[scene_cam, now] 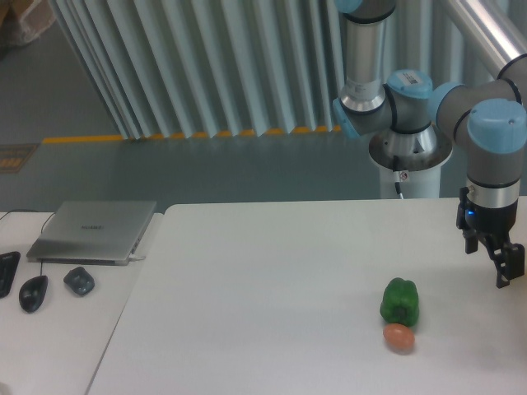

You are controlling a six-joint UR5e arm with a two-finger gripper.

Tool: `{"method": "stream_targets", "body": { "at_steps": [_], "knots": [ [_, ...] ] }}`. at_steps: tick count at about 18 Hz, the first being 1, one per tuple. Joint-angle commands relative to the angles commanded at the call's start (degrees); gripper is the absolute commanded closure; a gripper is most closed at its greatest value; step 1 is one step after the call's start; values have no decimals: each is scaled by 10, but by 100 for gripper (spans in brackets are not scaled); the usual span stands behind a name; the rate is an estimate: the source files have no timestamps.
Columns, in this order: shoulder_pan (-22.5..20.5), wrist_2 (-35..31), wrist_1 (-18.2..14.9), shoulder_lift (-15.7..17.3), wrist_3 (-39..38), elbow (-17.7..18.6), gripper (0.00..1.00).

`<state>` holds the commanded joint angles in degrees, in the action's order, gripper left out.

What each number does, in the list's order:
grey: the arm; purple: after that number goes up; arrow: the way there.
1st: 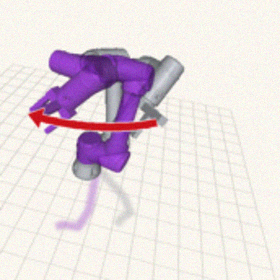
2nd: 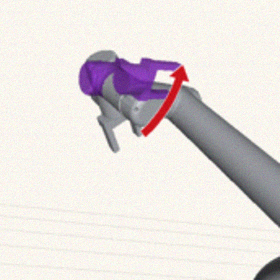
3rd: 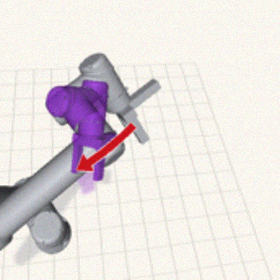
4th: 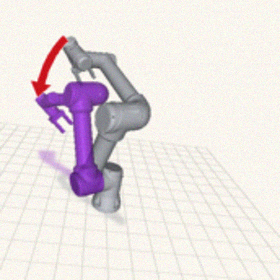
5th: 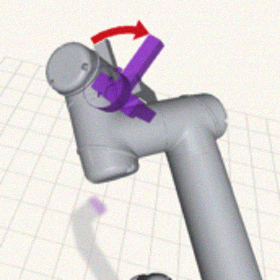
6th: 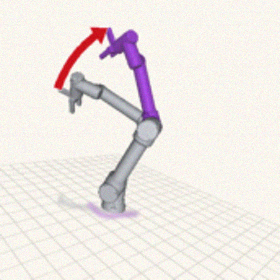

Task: Place the red pepper on the table

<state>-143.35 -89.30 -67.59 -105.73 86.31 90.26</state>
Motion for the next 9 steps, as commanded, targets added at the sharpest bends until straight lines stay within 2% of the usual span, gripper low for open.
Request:
{"method": "stream_targets", "body": {
  "at_steps": [6, 8, 9],
  "knots": [
    [-1, -4, 4, 1, -1, 3, 0],
    [-3, -3, 10, 3, -2, 27, 0],
    [-7, -2, 28, 8, -6, 37, 0]
  ]
}}
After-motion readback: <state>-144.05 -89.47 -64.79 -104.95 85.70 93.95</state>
